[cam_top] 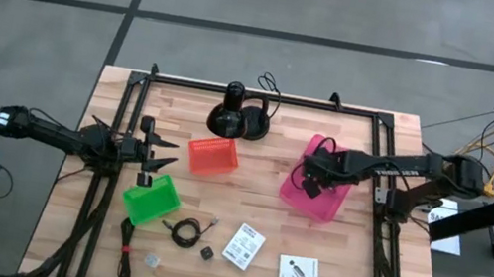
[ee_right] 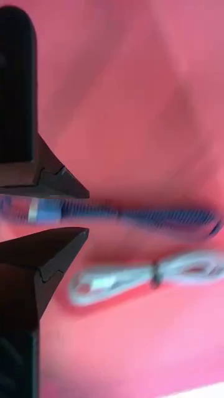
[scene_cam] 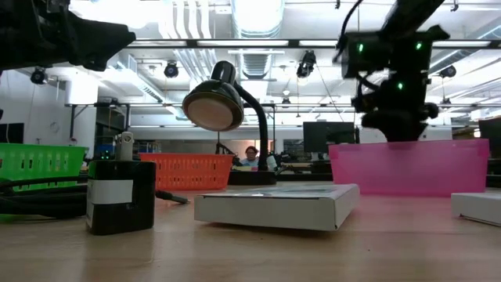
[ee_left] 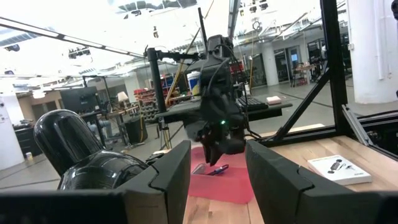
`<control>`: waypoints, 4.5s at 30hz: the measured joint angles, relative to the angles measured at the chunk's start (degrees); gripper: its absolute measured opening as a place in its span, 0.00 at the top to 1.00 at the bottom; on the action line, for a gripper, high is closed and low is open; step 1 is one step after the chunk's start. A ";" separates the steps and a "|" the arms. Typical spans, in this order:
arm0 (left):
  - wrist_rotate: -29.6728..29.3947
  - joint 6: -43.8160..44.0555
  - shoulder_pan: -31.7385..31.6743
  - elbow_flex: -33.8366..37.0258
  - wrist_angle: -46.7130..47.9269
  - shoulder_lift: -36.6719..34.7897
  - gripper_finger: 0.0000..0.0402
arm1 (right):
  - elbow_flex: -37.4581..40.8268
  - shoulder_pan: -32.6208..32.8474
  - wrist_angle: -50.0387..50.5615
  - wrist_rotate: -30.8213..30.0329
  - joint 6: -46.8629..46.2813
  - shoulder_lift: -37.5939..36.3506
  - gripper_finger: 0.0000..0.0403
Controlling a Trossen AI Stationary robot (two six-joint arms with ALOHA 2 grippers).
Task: Pick and place items into bin
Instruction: Put the top black charger cable into the pink bin
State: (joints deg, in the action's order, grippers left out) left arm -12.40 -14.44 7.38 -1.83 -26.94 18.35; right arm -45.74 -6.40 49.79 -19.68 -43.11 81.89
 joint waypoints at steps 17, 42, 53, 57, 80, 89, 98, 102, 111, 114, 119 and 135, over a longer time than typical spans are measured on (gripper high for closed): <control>-0.02 0.00 0.00 0.00 -0.02 -0.02 0.65 | 0.26 22.07 -32.52 -16.58 20.49 -6.66 0.82; 0.00 0.00 -0.01 -0.01 -0.04 -0.02 0.65 | 26.46 24.75 -95.48 7.65 55.90 -12.11 0.85; 0.00 0.45 0.00 0.00 -1.14 0.00 0.65 | 27.34 24.75 -95.56 7.48 62.87 -13.27 0.86; 0.09 0.75 0.00 0.00 -3.25 -0.11 0.65 | 27.21 24.75 -95.42 7.17 65.81 -13.18 0.86; 10.63 18.80 2.01 -11.37 -4.24 15.94 0.65 | 27.32 20.41 -94.37 6.01 79.13 -13.16 0.86; 8.41 25.61 5.01 -28.62 16.74 29.56 0.65 | 27.32 15.81 -93.04 6.04 76.31 -13.12 0.86; 8.24 32.07 5.49 -47.83 51.93 40.43 0.65 | 27.32 14.96 -93.12 6.18 75.67 -13.12 0.86; 8.24 36.73 5.51 -53.00 63.48 44.87 0.65 | 27.32 14.96 -93.10 6.21 75.59 -13.12 0.86; 8.02 39.79 6.41 -59.76 74.73 56.22 0.65 | 27.34 14.96 -92.60 6.21 74.55 -13.12 0.86; 8.16 42.69 7.21 -61.85 78.82 59.99 0.65 | 27.39 14.96 -91.83 6.21 74.55 -13.12 0.86; 8.79 45.49 9.31 -64.28 83.09 65.23 0.65 | 27.41 14.96 -91.74 6.19 73.26 -13.12 0.86; 18.90 56.12 12.24 -66.84 83.80 74.37 0.65 | 27.41 14.98 -91.61 6.19 73.07 -13.12 0.86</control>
State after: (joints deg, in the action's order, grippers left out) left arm 6.49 41.68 19.62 -68.66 56.86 92.72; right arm -18.33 8.58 -41.82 -13.50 29.95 68.77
